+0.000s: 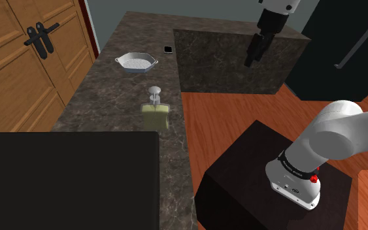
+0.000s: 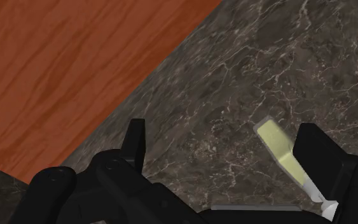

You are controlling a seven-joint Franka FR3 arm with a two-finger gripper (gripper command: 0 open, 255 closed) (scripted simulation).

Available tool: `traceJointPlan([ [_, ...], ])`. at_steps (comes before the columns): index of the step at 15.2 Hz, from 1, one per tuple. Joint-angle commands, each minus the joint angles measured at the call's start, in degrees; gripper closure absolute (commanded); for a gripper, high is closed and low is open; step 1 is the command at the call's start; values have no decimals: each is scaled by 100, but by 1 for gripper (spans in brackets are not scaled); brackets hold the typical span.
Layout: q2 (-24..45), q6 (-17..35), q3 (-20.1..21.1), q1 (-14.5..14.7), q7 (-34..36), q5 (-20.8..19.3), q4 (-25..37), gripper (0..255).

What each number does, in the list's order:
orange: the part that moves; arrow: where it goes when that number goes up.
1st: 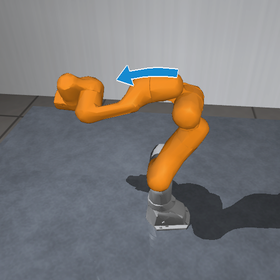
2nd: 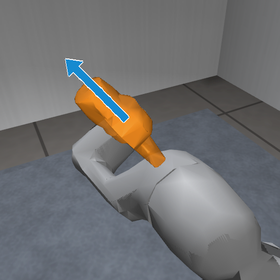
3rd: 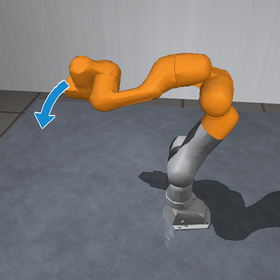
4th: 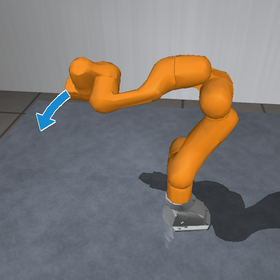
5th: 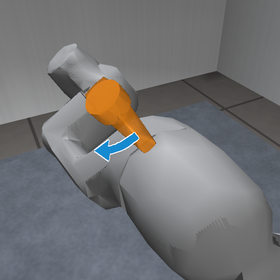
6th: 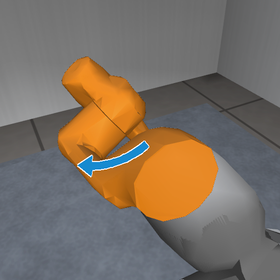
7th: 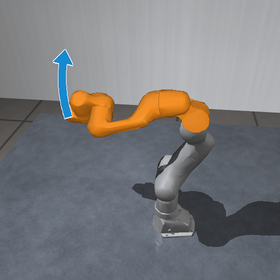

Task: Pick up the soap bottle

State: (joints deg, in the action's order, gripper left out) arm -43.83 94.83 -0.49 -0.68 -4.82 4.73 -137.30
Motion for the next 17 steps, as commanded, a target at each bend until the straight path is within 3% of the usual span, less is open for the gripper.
traceJointPlan([
  [1, 0, 0, 0, 0, 0, 0, 0, 0],
  [9, 977, 1534, 469, 385, 43, 350, -315, 0],
  [17, 2313, 2964, 945, 713, 89, 542, -154, 0],
])
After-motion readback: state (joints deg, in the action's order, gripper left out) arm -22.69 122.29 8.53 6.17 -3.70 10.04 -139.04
